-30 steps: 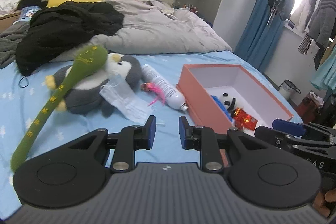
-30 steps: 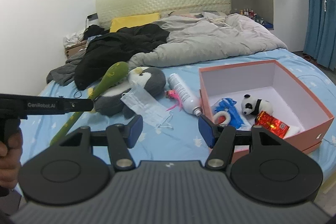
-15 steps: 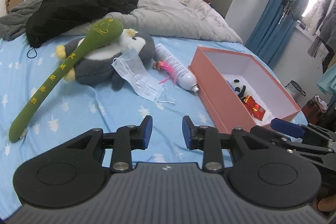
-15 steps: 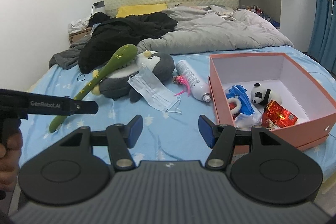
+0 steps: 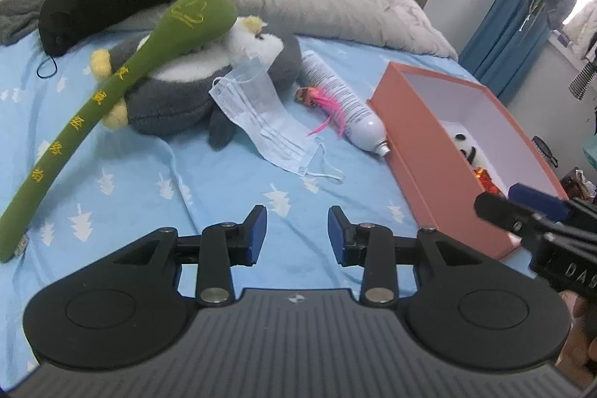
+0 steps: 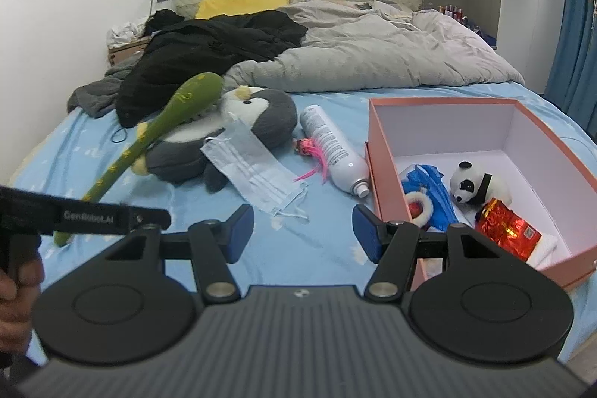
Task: Organize soft objects
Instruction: 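Withdraw both grippers from the pink box back over the bed, then lower the right gripper onto the pink feathered toy while the left lowers onto the face mask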
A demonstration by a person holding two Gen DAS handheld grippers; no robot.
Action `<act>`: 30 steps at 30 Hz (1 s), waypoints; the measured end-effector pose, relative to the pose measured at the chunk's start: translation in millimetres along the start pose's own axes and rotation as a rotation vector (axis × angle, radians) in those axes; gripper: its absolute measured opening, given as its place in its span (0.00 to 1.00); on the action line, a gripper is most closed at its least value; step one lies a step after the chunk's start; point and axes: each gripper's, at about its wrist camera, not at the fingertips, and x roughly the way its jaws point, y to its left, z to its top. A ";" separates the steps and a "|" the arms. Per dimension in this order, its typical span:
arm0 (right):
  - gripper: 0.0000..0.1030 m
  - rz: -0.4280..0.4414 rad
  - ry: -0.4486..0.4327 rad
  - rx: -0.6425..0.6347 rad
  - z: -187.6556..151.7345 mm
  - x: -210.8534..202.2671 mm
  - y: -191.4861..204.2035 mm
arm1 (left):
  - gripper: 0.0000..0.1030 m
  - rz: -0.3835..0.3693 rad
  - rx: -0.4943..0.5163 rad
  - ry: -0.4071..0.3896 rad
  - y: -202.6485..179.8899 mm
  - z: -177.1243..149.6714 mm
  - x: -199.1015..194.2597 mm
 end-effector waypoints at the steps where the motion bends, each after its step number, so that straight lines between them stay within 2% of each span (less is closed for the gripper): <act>1: 0.59 -0.004 0.005 0.001 2.2 6.2 -1.7 | 0.40 0.002 -0.004 0.005 2.3 1.9 6.7; 8: 0.59 -0.009 0.058 -0.003 20.0 51.2 -9.6 | 0.40 0.000 -0.052 0.030 17.1 13.7 55.3; 13: 0.59 0.007 0.102 -0.011 30.8 85.9 -14.8 | 0.40 0.003 -0.103 0.010 24.8 26.5 94.6; 22: 0.59 0.007 0.185 -0.138 45.0 165.5 -15.0 | 0.41 -0.010 -0.212 0.020 42.6 33.4 168.2; 27: 0.56 0.010 0.185 -0.251 55.6 208.2 -2.2 | 0.41 -0.015 -0.279 -0.014 56.9 37.3 192.2; 30: 0.56 0.007 0.170 -0.369 61.7 232.7 9.3 | 0.41 -0.030 -0.328 -0.050 67.4 41.0 199.5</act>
